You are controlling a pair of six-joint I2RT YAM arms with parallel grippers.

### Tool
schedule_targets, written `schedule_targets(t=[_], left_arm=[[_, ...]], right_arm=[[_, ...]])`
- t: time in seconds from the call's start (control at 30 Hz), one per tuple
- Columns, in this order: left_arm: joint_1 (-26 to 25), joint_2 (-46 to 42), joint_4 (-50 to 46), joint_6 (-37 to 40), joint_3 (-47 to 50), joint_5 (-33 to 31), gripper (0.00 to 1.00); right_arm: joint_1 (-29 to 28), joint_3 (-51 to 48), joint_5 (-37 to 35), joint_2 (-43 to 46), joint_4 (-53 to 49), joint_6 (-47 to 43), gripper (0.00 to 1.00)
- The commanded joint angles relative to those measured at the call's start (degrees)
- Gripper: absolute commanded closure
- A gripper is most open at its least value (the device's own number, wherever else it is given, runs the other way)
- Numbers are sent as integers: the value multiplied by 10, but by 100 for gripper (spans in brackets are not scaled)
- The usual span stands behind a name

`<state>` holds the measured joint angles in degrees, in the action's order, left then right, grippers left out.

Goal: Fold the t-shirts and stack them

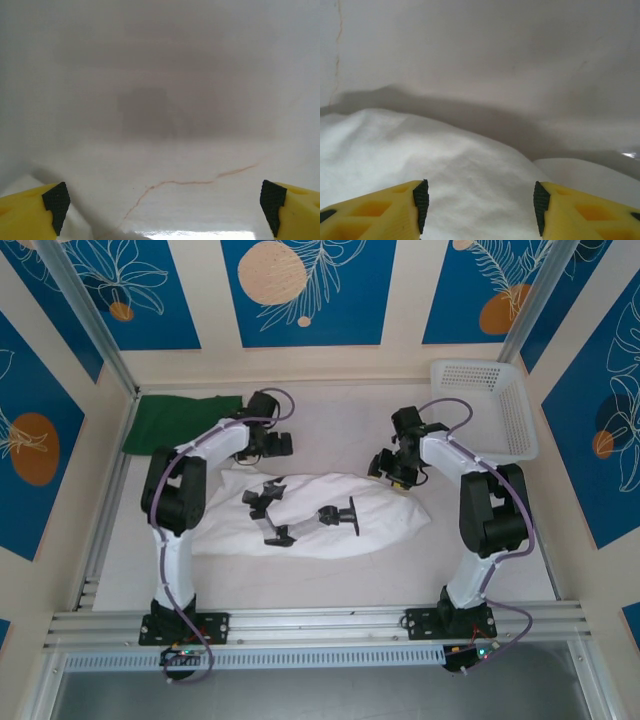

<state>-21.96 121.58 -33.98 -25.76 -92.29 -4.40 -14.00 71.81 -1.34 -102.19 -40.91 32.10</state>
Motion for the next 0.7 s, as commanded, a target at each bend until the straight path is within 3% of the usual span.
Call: schedule_targets(t=[0.0,0.1,0.17,0.27,0.33,0.53,0.63,0.67], left_arm=[[-6,4,-30,16,6,43,11],[-5,-15,-6,13,32,68,35],[-5,-37,12,14,52,82,58],[-5,-88,41,9,85,96,88],[-5,-133,67,2,115,99,98],[-5,-240,90,-18,188,71,100],[-6,-274,93,-22,217,57,99],[-5,-280,86,-23,221,40,73]], right_arm=[[-3,8,32,-5,-17,-18,52],[5,0,54,-4,-7,-17,69],[8,-7,73,9,0,-15,82],[8,-26,102,56,21,-9,91],[7,-38,101,90,31,-3,91],[-1,-4,52,80,10,-3,46],[-26,51,24,14,-19,-16,38],[-35,71,19,-11,-23,-19,37]])
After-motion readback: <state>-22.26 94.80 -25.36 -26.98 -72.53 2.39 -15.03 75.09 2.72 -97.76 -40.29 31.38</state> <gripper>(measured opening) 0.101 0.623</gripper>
